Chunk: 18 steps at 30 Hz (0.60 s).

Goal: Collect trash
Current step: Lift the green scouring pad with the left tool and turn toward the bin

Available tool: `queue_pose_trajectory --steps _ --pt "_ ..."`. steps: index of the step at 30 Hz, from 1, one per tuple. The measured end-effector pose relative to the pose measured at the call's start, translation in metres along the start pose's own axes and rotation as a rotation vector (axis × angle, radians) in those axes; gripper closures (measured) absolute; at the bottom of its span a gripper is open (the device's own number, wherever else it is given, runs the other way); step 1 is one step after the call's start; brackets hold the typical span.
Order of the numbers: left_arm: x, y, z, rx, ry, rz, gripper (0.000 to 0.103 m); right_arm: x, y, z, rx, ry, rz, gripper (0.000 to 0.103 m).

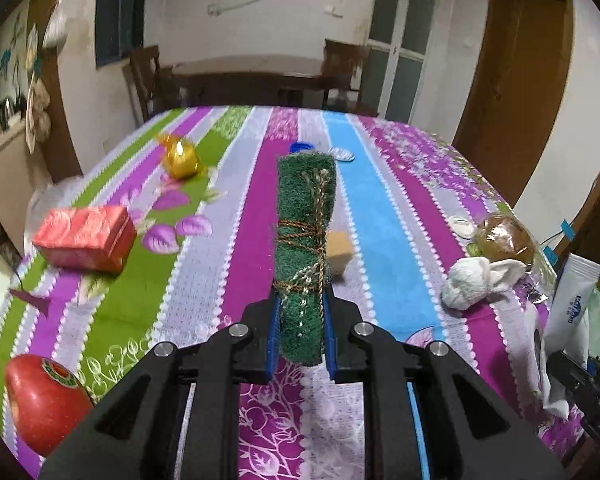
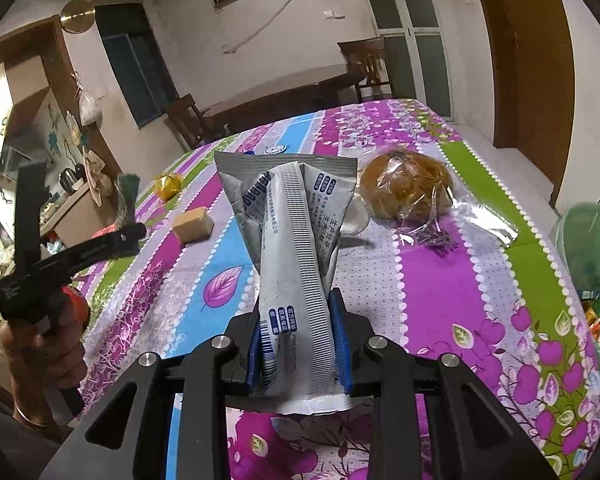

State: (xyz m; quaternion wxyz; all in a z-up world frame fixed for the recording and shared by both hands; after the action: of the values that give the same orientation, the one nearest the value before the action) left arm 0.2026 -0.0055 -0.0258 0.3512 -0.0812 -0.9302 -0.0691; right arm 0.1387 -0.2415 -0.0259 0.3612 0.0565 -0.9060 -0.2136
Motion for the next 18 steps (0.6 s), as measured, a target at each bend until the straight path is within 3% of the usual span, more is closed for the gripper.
queue_pose_trajectory --steps 9,18 --pt "0.009 -0.032 -0.015 -0.098 -0.037 0.015 0.087 0.025 -0.03 -0.006 -0.053 -0.067 0.061 0.072" --pt "0.014 -0.071 -0.017 -0.184 -0.074 0.028 0.087 0.037 -0.038 0.002 -0.048 -0.075 0.087 0.072"
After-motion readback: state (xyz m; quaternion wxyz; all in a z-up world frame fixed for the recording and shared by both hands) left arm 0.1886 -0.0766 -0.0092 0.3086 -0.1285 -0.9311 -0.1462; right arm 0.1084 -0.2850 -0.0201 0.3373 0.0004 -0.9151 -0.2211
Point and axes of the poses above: each gripper's, at about its wrist camera, not at the fingertips, and x roughly against the way its jaws point, y to its left, z to its underside, the point moved 3 cm from there along -x, roughly the way its jaws point, and after that the axes turned 11 degrees about -x, right-handed, at the moved point
